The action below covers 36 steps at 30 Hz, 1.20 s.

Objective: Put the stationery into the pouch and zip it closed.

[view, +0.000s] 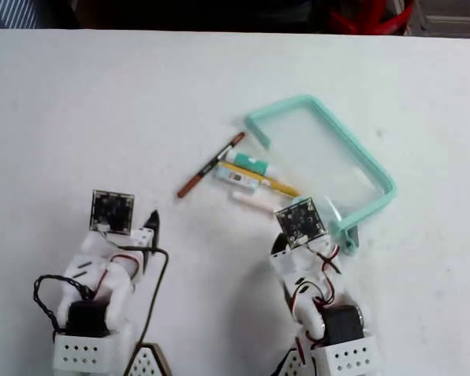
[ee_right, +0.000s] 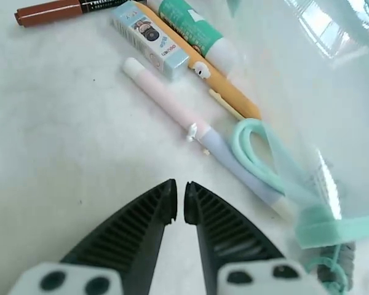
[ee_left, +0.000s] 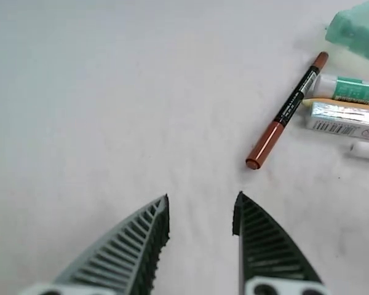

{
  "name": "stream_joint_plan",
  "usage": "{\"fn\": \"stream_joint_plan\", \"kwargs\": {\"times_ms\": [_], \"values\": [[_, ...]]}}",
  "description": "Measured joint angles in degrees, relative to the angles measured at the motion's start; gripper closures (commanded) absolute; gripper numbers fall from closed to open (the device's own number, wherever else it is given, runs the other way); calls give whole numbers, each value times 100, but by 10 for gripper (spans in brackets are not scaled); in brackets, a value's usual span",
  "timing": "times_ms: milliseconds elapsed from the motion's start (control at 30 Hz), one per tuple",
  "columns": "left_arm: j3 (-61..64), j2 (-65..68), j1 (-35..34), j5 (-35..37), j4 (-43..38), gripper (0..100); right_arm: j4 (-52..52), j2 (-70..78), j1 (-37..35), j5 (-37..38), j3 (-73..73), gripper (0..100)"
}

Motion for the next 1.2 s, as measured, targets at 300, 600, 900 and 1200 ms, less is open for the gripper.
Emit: {"fn": "stream_joint_plan", "kwargs": {"times_ms": [300,600,900,1200], "values": [[0,0,0,-53,176,823,0,0,-9,0,0,961],[0,0,0,-589,176,820,0,0,-9,0,0,961],[0,0,0,-598,176,820,0,0,-9,0,9,961],[0,0,0,-598,176,823,0,0,-9,0,9,961]]}}
